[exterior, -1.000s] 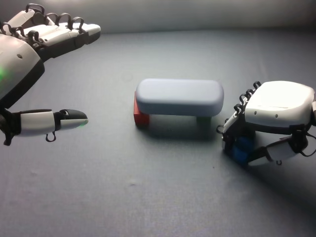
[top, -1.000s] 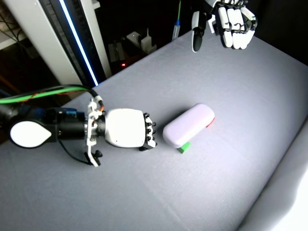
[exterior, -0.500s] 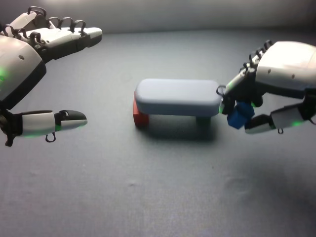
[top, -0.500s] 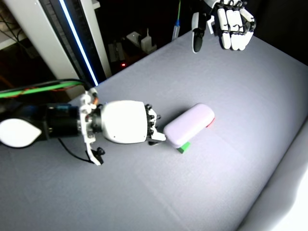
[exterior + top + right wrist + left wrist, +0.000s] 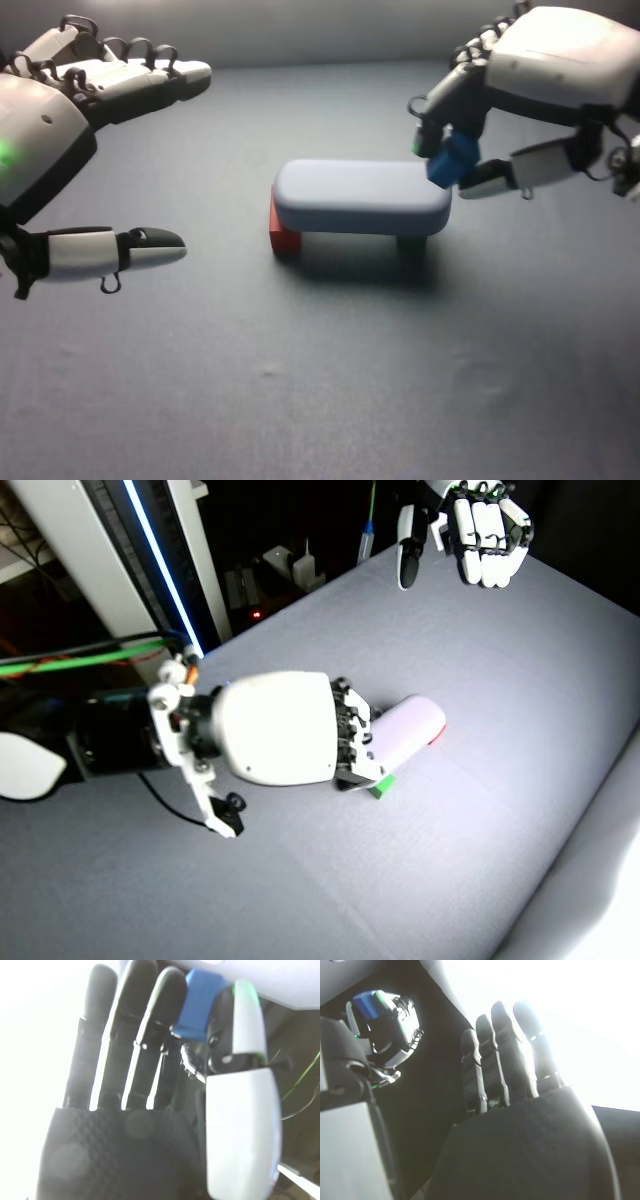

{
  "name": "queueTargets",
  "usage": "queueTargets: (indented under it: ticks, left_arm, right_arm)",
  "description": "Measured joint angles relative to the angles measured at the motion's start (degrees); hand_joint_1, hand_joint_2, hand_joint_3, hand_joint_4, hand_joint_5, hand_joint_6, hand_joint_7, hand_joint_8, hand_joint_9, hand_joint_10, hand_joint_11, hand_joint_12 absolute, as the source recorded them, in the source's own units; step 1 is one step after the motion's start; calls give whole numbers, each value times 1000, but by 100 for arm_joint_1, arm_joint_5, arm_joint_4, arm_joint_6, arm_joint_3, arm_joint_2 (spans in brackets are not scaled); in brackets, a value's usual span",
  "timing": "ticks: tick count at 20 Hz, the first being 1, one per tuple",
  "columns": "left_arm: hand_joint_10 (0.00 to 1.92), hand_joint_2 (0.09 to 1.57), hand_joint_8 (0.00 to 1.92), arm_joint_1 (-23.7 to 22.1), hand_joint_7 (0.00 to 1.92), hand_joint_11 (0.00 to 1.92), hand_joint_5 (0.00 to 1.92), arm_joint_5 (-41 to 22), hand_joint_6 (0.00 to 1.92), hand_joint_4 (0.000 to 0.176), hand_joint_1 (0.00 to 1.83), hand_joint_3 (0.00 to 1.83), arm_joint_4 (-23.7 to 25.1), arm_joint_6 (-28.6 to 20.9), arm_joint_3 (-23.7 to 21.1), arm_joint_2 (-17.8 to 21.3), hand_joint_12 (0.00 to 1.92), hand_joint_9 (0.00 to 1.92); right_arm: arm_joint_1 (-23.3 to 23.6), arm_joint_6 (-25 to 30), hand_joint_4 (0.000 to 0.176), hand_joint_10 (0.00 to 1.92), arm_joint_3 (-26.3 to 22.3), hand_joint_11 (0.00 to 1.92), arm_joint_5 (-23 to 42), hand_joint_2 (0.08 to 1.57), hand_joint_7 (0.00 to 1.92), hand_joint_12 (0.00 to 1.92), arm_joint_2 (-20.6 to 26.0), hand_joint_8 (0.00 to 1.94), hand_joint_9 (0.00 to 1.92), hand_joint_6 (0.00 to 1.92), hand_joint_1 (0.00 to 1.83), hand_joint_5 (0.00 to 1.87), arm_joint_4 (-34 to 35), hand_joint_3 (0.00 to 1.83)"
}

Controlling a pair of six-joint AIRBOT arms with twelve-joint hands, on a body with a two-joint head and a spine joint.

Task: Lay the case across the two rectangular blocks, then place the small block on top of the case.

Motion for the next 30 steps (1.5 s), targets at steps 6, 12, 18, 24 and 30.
queueTargets:
  ticks: [6, 12, 18, 24, 30]
  left_arm:
    - [6, 897, 7, 0, 431, 0, 422, 50, 3, 0, 1005, 1, -11, -24, 59, -28, 1252, 457]
    - [6, 889, 6, 0, 451, 0, 432, 85, 2, 0, 1022, 0, 13, -70, 59, -55, 1299, 470]
    - [4, 891, 0, 0, 447, 9, 431, 98, 0, 0, 1013, 0, 15, -85, 83, -55, 1275, 469]
    - [4, 889, 6, 0, 457, 0, 433, 116, 3, 0, 1019, 0, 28, -105, 83, -66, 1264, 461]
    - [4, 892, 6, 0, 458, 0, 436, 127, 2, 0, 1030, 0, 33, -111, 83, -66, 1285, 469]
  right_arm:
    - [212, -2, 0, 432, 350, 989, -546, 1027, 1308, 1195, -446, 454, 1302, 823, 1265, 1084, -297, 0]
    - [348, -2, 0, 856, 431, 814, -756, 1001, 1266, 1456, -682, 682, 1133, 409, 1283, 1252, -603, 0]
    - [348, 2, 0, 718, 498, 768, -1001, 1050, 1211, 1317, -748, 670, 1055, 837, 1255, 1035, -763, 1]
    - [348, -20, 33, 300, 501, 617, -1005, 1099, 1053, 1196, -754, 882, 1000, 997, 1219, 963, -807, 1]
    - [348, -42, 30, 279, 542, 590, -1058, 1104, 1038, 1225, -767, 922, 990, 993, 1217, 955, -800, 1]
